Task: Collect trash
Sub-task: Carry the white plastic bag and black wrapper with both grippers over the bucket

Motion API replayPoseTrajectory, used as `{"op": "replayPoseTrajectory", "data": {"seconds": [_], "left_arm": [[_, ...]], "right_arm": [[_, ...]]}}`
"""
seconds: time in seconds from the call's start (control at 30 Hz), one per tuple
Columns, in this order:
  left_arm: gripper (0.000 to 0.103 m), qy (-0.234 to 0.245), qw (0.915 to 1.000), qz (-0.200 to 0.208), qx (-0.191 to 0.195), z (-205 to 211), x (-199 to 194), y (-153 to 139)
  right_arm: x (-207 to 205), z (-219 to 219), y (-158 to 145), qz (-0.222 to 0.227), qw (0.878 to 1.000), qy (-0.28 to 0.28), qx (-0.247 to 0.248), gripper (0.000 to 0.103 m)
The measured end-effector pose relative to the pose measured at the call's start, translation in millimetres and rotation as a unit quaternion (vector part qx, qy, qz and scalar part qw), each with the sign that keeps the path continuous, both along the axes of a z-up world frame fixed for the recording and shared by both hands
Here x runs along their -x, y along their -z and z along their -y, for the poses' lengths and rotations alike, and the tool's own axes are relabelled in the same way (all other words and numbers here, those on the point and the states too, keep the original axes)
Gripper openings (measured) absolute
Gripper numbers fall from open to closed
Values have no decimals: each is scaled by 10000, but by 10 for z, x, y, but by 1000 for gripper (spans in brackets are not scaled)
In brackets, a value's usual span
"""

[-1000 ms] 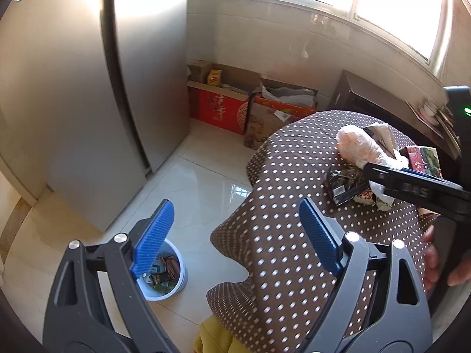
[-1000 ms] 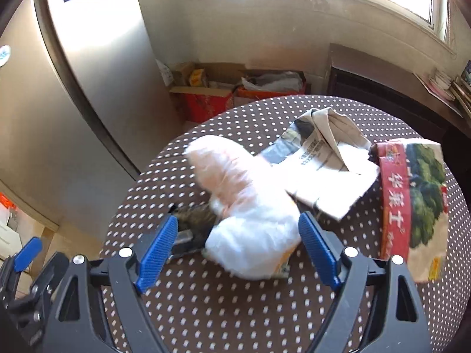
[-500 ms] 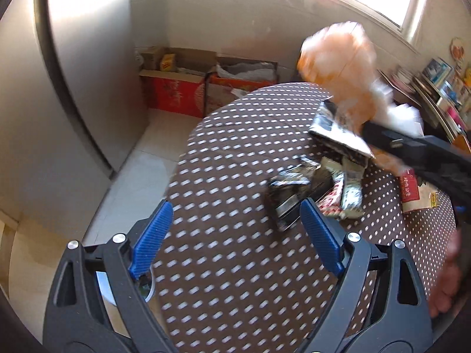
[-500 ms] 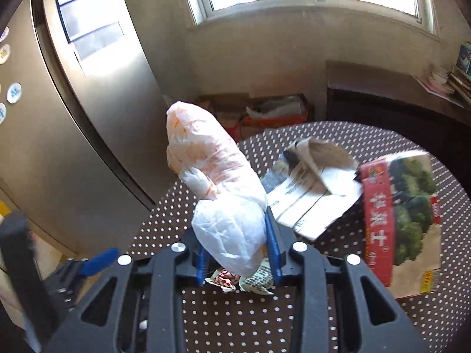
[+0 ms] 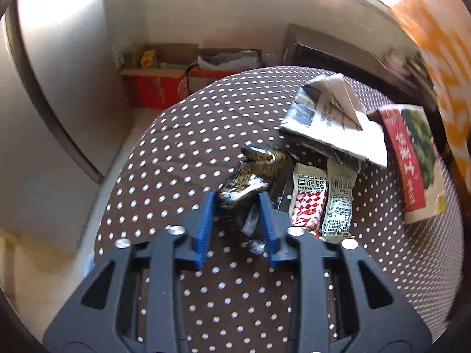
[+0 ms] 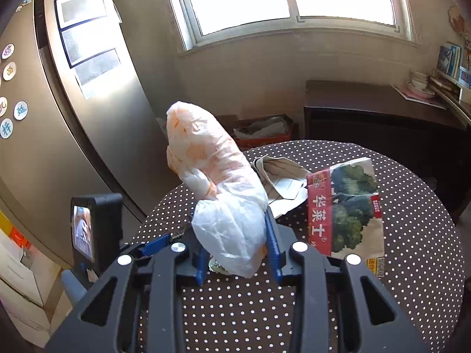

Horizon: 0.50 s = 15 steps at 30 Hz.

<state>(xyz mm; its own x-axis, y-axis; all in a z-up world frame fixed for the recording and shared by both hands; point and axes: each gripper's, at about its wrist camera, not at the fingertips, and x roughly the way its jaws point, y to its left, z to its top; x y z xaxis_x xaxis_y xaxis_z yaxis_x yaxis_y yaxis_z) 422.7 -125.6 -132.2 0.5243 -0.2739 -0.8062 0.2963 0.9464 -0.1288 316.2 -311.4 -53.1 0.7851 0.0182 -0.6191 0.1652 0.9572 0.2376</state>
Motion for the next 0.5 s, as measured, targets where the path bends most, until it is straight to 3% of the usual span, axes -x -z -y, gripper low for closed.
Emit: {"op": "replayPoseTrajectory", "data": {"seconds": [0.07,0.27,0.5], "left_arm": [[26,-145,9998,-79,145,-119,-8,4],[24,-375,9992,-23,106,-353,144,-28],[21,-464,9984,311,92,-527,481,-262]], "right_arm": [[29,-20,-19,29,10000,-7,-9,32],[124,-106,-36,89,9999,-98,-27,32],[189,-350,10,10,9993,-338,-143,32]]}}
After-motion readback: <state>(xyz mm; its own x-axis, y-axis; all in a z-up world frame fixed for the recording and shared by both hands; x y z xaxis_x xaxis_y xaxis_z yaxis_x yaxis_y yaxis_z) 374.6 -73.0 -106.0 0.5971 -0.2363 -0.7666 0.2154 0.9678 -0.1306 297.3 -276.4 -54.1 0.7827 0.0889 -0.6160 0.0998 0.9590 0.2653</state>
